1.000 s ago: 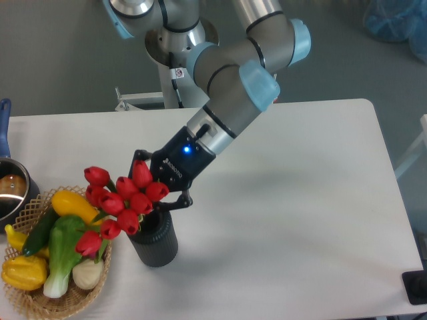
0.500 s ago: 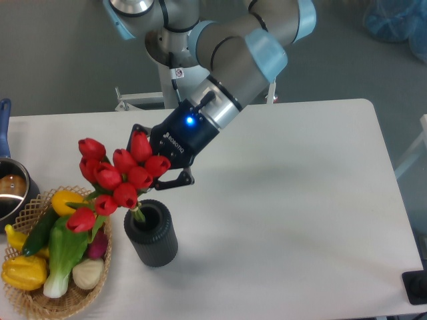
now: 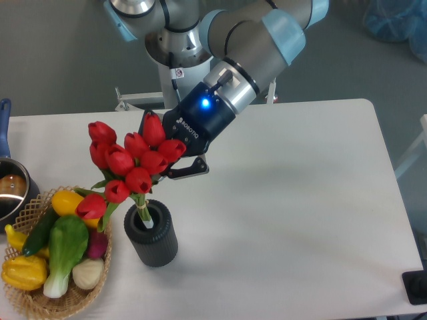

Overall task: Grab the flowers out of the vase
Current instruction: 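Lift the tulip bunch straight up out of the grey vase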

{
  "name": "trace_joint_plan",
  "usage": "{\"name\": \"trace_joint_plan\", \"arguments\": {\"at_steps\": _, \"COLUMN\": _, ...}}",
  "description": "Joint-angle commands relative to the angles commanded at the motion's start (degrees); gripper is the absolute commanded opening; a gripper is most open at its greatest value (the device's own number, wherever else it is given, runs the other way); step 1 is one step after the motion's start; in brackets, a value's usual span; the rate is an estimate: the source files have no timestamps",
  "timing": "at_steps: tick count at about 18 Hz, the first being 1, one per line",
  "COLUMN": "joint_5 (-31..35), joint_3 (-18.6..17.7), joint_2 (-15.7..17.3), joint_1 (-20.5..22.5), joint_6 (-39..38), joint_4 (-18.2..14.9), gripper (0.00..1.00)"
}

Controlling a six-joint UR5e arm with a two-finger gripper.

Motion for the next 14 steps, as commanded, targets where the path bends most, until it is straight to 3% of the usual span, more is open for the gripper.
{"name": "trace_joint_plan", "arguments": {"at_steps": 12, "joint_5": -4.13, "joint_3": 0.26, "joint_2": 1.5, "joint_1": 2.02, "joint_6": -0.7, "joint_4": -0.09, "gripper": 0.15}}
{"name": "trace_joint_plan", "arguments": {"at_steps": 14, "joint_5": -4.13, "joint_3": 0.18, "joint_2": 1.41, "joint_1": 2.9, "joint_6": -4.8, "joint_4": -0.44, "gripper": 0.14}}
